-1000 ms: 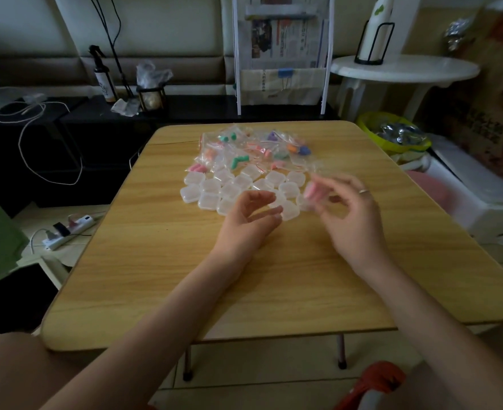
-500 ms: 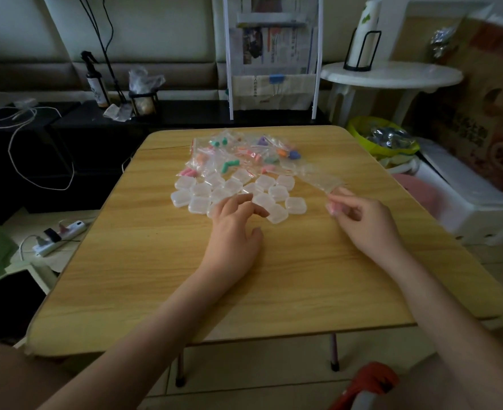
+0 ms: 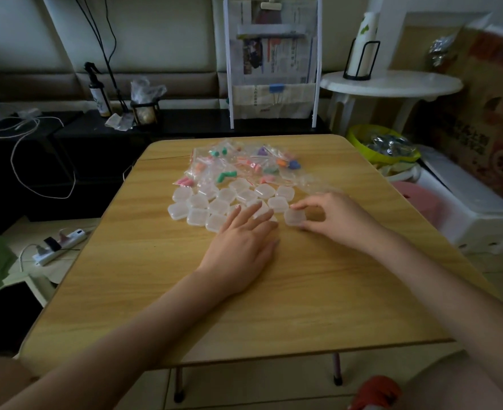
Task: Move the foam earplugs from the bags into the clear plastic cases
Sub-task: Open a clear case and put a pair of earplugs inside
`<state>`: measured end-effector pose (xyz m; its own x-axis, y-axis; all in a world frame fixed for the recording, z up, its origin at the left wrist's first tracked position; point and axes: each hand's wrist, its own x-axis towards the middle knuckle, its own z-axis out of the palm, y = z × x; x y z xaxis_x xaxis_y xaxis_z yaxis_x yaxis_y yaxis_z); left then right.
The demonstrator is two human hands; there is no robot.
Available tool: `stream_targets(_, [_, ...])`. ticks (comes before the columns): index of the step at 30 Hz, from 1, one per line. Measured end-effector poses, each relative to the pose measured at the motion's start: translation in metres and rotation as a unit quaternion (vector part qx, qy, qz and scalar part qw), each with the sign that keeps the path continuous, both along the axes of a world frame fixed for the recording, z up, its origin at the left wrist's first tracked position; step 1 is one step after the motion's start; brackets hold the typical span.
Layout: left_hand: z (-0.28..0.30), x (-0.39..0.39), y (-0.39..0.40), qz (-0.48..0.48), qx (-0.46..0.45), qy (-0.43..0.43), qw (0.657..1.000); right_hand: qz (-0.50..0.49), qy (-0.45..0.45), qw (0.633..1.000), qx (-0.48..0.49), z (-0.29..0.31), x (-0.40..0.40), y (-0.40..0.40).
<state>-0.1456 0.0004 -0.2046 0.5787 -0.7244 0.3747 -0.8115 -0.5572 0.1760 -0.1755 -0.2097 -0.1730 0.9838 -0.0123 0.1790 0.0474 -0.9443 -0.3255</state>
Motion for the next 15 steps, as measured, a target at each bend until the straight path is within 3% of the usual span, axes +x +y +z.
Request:
stream_targets(2, [0.002, -0.002, -0.002, 0.002, -0.118, 0.039, 0.992, 0.003, -0.048, 0.996, 0.076, 0.003, -0.002, 0.003])
stream_targets(4, [0.009, -0.003, -0.007, 0.045, -0.241, 0.148, 0.958, 0.029, -0.087, 0.983, 0.161, 0.007, -0.004, 0.012])
stream_targets(5, [0.013, -0.003, -0.01, 0.055, -0.295, 0.241, 0.923, 0.049, -0.094, 0.975, 0.194, 0.009, -0.004, 0.019])
stream_targets(7, [0.02, -0.002, -0.014, 0.027, -0.396, 0.437, 0.807, 0.086, -0.094, 0.961, 0.244, 0.009, -0.004, 0.031])
stream_targets(9, [0.021, 0.001, -0.014, 0.003, -0.458, 0.532, 0.712, 0.101, -0.087, 0.952, 0.276, 0.006, -0.002, 0.036])
stream_targets(15, [0.021, 0.009, -0.004, -0.061, -0.494, 0.632, 0.594, 0.106, -0.098, 0.96, 0.241, 0.001, 0.0, 0.041])
